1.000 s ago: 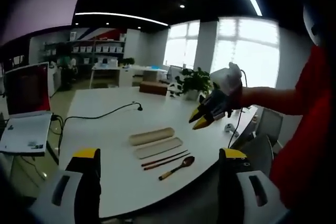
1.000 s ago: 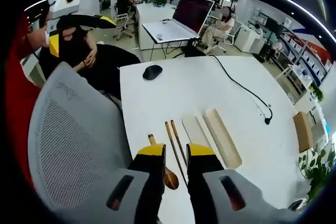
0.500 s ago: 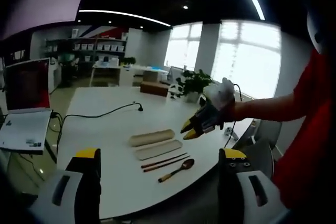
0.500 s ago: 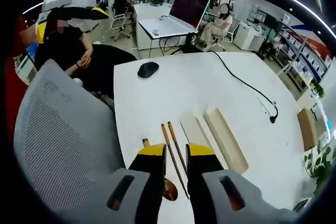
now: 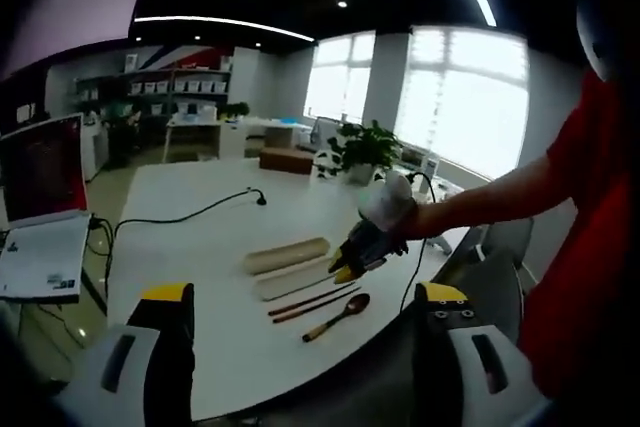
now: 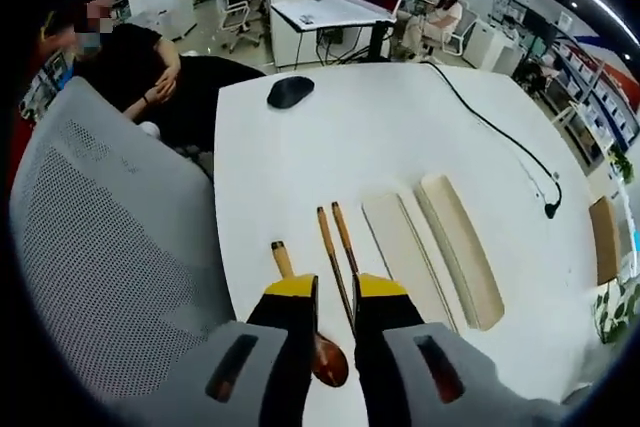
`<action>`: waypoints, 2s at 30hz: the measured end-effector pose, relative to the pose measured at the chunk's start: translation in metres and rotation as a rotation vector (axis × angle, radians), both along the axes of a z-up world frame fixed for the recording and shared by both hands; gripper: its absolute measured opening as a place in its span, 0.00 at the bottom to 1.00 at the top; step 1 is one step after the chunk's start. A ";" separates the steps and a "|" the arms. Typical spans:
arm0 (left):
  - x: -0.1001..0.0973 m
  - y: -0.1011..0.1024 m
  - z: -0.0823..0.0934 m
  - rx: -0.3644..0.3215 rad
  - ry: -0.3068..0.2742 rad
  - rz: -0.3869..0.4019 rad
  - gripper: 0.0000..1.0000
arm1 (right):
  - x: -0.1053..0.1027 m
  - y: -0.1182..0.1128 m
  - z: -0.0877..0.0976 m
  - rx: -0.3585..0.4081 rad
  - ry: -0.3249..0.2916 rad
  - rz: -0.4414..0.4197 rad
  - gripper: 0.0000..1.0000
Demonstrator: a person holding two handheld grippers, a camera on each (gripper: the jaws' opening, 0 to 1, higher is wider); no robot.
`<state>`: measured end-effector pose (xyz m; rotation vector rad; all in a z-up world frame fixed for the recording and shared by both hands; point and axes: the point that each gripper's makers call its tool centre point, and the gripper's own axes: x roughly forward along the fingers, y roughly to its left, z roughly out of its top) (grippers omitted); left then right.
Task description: Arrange the utensils inside the cutlery case until each visible utensil rests in its matching compartment.
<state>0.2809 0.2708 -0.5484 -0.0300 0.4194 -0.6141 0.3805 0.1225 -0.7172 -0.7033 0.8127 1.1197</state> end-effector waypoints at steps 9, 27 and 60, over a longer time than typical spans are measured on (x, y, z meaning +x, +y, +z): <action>0.004 0.002 -0.001 -0.010 -0.001 0.012 0.93 | -0.004 -0.001 -0.008 -0.003 0.019 0.003 0.15; 0.004 0.006 0.000 0.031 -0.006 0.014 0.94 | 0.001 -0.006 -0.042 0.008 0.100 -0.046 0.19; -0.007 0.002 -0.012 0.004 -0.002 0.049 0.96 | 0.010 0.007 -0.092 -0.104 0.107 0.085 0.14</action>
